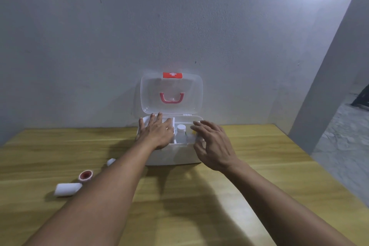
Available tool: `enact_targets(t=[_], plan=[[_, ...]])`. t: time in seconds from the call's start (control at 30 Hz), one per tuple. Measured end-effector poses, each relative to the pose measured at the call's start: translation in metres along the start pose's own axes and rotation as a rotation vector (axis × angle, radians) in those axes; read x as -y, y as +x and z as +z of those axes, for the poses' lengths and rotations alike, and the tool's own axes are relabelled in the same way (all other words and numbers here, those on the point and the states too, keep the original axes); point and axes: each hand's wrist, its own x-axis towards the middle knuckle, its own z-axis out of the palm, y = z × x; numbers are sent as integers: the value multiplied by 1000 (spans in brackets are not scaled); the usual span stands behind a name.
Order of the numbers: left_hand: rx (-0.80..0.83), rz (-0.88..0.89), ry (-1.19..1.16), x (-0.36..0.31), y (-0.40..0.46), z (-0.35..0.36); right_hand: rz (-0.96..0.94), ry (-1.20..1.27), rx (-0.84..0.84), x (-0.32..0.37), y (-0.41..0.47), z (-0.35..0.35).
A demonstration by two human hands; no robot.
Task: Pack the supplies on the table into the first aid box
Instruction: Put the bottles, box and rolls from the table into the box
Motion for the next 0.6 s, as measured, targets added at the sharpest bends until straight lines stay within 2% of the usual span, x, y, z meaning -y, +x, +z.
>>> enact_targets(t=[0.13, 0.23, 0.3, 0.37, 0.47, 0.6], plan=[[-44, -9, -127, 1, -2, -6, 15, 35, 145, 4, 7, 4], [-181, -18, -377, 1, -3, -17, -6, -33, 292, 4, 9, 8], [-288, -34, -513, 7, -10, -27, -3, -63, 323, 2, 6, 9], [-338, -81, -542, 20, -19, -38, -28, -106, 302, 0, 2, 11], [-322, -168, -528, 47, -41, -52, -44, -152, 282, 2, -1, 16], [-223, -235, -490, 78, -79, -56, -41, -176, 265, 2, 0, 21]])
